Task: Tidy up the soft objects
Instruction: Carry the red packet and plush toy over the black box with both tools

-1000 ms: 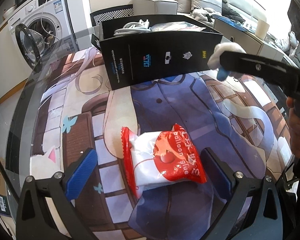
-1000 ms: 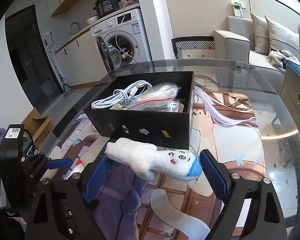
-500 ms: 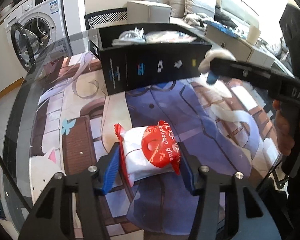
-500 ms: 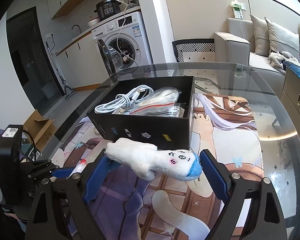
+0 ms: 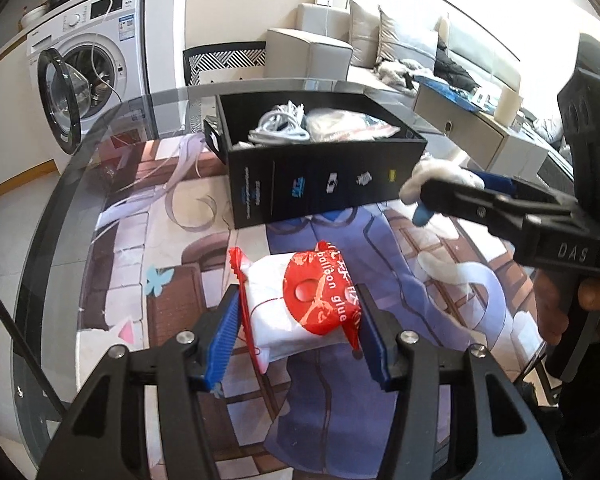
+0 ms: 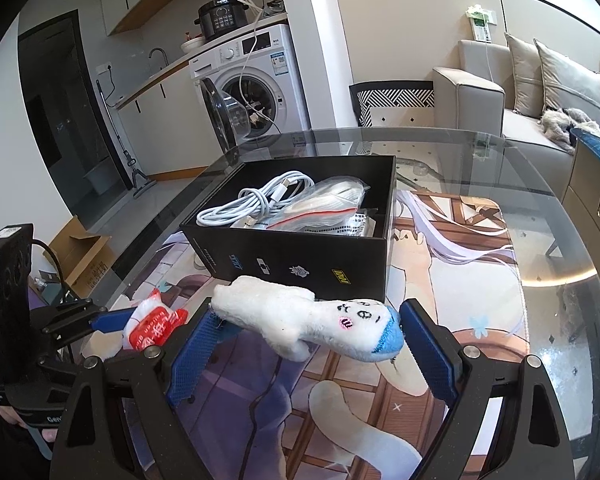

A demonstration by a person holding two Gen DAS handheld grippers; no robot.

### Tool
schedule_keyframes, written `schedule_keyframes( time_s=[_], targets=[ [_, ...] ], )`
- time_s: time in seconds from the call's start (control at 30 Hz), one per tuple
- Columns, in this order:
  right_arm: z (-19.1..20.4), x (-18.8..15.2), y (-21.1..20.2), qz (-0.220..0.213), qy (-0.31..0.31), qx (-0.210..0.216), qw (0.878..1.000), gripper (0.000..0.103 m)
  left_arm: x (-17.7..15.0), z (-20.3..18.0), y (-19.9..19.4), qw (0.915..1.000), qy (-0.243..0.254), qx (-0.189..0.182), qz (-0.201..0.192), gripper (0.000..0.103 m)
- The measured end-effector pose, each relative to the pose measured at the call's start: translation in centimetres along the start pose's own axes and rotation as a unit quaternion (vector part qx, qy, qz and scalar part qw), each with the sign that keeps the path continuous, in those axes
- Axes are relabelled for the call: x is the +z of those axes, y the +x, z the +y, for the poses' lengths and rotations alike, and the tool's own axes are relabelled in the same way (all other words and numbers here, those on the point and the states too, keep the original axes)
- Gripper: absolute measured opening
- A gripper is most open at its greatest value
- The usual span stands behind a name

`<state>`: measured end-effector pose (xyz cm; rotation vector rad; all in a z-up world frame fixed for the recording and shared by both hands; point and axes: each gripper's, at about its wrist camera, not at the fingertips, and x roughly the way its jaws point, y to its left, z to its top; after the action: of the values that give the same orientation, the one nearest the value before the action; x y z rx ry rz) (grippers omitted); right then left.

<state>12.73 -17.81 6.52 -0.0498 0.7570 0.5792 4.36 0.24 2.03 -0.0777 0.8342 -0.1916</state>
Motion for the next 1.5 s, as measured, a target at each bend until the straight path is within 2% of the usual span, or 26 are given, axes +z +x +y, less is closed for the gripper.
schedule_keyframes(
  time_s=[0.37, 0.7, 1.5],
  targets=[
    [0.6, 0.3, -1.1, -0.029, -0.014, 0.003, 0.999, 0.09, 2.9, 0.4, -0.6, 0.9992, -0.014, -0.003, -0.037, 0.054],
    [0.6, 2.3, -2.1, -0.054, -0.021, -0.005, 0.998, 0.09, 6.4, 0.9, -0.3, 0.998, -0.023, 0.004, -0.059, 0.054],
    [0.3, 6.7, -0.2, -0.058, -0.02, -0.01, 0.998, 0.091, 10.7, 3.0, 2.4, 0.9965, -0.057, 0.015, -0.06, 0.054]
  ],
)
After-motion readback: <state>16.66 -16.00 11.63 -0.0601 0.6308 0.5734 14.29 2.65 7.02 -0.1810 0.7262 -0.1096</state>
